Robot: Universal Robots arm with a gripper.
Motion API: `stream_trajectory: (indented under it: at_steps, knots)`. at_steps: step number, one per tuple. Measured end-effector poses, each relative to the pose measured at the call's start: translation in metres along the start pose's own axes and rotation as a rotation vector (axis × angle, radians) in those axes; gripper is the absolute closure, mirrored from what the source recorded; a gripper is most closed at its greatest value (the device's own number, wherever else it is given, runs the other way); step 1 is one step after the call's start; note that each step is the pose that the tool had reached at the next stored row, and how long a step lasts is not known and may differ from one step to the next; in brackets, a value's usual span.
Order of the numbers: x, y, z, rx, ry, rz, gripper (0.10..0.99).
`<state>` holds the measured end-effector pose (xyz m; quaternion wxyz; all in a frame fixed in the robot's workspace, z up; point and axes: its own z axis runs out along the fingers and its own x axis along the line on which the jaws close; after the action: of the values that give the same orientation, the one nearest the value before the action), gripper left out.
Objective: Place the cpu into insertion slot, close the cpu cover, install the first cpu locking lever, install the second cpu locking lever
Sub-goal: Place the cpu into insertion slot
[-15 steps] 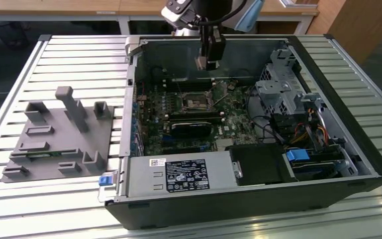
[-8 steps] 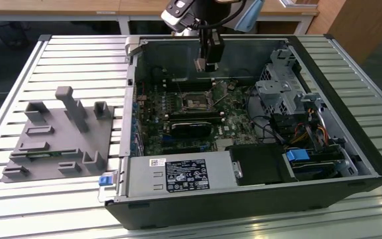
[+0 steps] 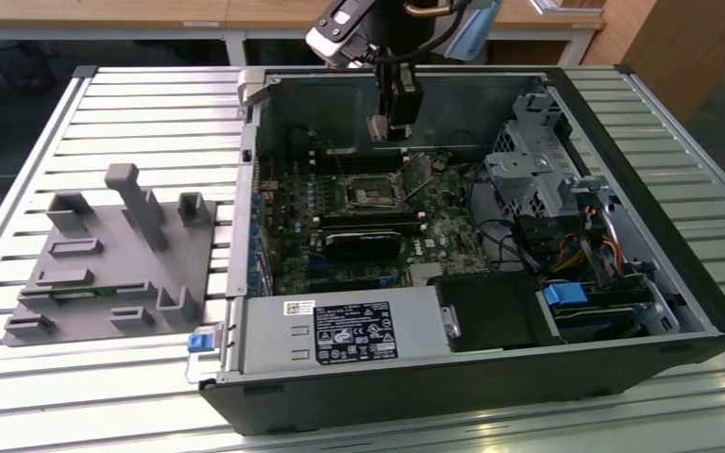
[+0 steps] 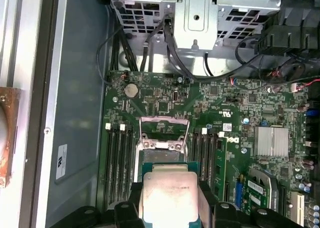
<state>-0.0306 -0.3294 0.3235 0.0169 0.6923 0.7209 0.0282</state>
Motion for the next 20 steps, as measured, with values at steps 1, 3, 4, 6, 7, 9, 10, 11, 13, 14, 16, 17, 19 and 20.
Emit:
stream_trajectory:
  at_steps: [1,3,4,6,7,9,10,11,13,14,16,17,19,20]
  knots:
    - [0.0002,-0.0001,0.0015,0.001,0.0000,0.000,0.561]
    - [0.0006,-0.0003,0.0050,0.004,0.0001,0.000,0.561]
    - [0.0006,-0.0004,0.0067,0.004,0.0000,0.000,0.561]
    - [0.0005,-0.0006,0.0093,0.004,0.0002,0.000,0.561]
    - [0.0005,-0.0007,0.0100,0.004,0.0001,0.000,0.561]
    - [0.0005,-0.0008,0.0117,0.004,-0.0006,0.000,0.561]
    - [0.0005,-0.0008,0.0128,0.004,-0.0006,0.000,0.561]
    - [0.0004,-0.0010,0.0143,0.004,-0.0007,0.000,0.561]
    - [0.0005,-0.0024,0.0171,0.001,-0.0007,0.000,0.561]
    - [0.0004,-0.0024,0.0177,0.000,-0.0008,0.000,0.561]
    - [0.0004,-0.0025,0.0191,0.000,-0.0009,0.000,0.561]
    - [0.0004,-0.0026,0.0200,0.000,-0.0008,0.000,0.561]
    - [0.0004,-0.0035,0.0228,-0.002,-0.0010,0.001,0.561]
    - [0.0004,-0.0038,0.0244,-0.002,-0.0008,0.001,0.561]
